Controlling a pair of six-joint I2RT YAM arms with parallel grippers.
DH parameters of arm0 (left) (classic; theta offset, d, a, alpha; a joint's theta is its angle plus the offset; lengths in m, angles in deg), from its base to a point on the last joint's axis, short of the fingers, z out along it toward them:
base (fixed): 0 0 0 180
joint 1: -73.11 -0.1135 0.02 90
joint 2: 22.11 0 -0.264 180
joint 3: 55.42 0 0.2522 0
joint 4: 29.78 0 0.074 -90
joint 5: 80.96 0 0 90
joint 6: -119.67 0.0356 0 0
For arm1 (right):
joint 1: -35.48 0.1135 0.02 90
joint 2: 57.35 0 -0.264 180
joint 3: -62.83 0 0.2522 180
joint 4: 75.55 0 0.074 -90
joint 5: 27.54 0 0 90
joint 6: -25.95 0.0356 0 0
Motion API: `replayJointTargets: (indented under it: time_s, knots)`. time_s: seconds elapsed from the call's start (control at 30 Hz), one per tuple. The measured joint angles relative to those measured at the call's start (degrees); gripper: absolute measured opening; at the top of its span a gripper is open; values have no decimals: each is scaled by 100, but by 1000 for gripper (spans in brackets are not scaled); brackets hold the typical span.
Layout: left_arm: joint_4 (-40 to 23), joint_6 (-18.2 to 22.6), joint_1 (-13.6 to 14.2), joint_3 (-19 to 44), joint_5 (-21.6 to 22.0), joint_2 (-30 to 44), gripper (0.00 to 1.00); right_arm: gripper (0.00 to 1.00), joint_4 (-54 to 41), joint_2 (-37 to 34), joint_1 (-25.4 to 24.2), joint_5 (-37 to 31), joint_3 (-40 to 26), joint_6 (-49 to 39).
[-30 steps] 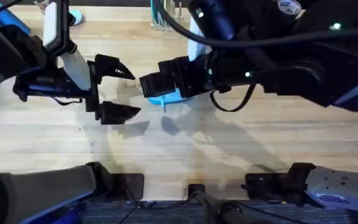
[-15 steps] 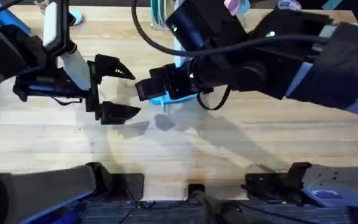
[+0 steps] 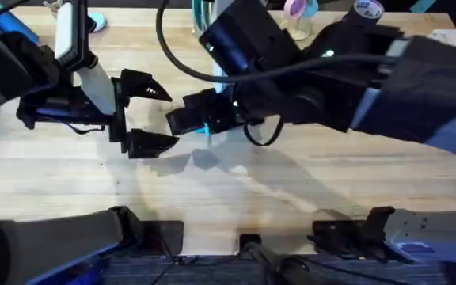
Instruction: Unzip the bag, pick up the pens from the table one at a time and place them inside, then zip the bag closed.
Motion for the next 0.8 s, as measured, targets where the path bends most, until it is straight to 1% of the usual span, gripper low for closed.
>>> replayJointTargets:
  time_s: [0.2, 0.53, 0.8]
  knots:
    - [0, 2, 0, 0, 0, 0, 993, 997, 90, -223, 0, -17, 0, 171]
    - [0, 0, 0, -2, 0, 0, 993, 997, 316, -295, 28, -58, 0, 319]
    - [0, 2, 0, -2, 0, 0, 993, 991, 699, -818, 63, -105, 0, 409]
